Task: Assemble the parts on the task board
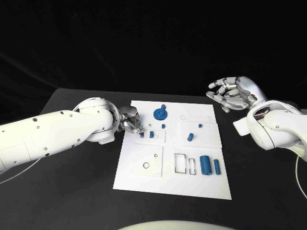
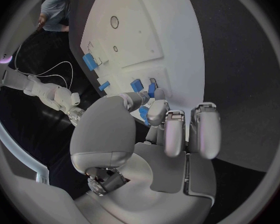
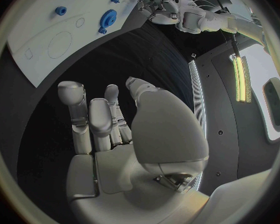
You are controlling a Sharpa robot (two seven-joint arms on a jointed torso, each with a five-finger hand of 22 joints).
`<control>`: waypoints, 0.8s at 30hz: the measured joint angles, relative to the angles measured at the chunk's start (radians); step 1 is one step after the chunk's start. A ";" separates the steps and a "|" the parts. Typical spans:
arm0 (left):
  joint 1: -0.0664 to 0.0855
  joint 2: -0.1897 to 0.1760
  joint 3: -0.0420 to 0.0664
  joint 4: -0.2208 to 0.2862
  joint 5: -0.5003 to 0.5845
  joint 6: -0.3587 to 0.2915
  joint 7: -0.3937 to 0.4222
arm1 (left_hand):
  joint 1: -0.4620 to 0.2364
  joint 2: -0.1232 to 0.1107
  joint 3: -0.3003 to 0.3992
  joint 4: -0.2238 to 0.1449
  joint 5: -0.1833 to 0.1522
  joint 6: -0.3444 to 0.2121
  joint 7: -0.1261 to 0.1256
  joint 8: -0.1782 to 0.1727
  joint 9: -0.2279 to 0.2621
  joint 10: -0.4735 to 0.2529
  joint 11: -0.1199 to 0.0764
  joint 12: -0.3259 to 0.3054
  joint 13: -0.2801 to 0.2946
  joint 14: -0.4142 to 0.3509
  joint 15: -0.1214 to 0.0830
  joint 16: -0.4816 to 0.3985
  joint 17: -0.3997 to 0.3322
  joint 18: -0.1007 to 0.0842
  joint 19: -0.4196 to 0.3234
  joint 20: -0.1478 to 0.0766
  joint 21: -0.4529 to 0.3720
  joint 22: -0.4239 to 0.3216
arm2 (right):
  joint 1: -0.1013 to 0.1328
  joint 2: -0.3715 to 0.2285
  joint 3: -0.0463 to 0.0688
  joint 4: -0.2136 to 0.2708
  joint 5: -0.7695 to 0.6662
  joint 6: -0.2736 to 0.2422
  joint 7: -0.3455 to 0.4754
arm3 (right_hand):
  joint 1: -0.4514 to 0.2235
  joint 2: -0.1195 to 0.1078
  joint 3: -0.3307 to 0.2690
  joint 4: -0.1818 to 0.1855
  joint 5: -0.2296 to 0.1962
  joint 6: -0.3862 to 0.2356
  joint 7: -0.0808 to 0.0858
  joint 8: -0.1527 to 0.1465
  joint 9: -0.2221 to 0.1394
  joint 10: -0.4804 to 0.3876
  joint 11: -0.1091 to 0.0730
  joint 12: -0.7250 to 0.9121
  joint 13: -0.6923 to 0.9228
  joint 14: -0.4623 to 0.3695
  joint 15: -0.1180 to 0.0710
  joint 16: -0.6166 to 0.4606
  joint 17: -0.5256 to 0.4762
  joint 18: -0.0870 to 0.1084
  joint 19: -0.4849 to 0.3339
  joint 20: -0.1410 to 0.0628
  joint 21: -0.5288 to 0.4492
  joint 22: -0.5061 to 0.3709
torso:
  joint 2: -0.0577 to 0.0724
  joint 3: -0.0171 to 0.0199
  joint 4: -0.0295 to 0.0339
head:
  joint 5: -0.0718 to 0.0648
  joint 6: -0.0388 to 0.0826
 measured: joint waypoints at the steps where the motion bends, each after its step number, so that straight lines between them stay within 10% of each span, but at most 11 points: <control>1: 0.000 0.000 0.000 0.000 -0.001 0.002 -0.001 | 0.000 0.000 0.000 0.000 0.000 0.000 0.000 0.000 0.000 0.000 0.000 0.000 0.000 0.000 0.000 0.000 0.000 0.000 0.000 0.000 0.000 0.000 | 0.000 0.000 0.000 0.000 0.000 0.000 0.000 | 0.000 0.000 0.000 0.000 0.000 0.000 0.000 0.000 0.000 0.000 0.000 0.000 0.000 0.000 0.000 0.000 0.000 0.000 0.000 0.000 0.000 0.000 | 0.000 0.0000 0.0001 | 0.000 -0.001; 24: 0.000 0.004 0.000 0.007 -0.006 0.030 -0.021 | -0.004 -0.004 0.003 0.003 0.005 0.004 0.000 0.000 0.004 0.000 0.000 0.000 0.002 0.004 -0.004 0.000 0.000 0.000 0.000 0.000 0.000 0.000 | 0.000 0.002 0.000 -0.001 0.000 0.000 0.004 | 0.000 0.000 0.000 0.000 0.004 0.000 0.000 0.000 0.000 -0.004 -0.004 0.000 -0.003 -0.008 0.000 -0.016 -0.018 0.000 -0.004 -0.004 -0.028 -0.018 | 0.000 0.0004 0.0005 | 0.001 -0.006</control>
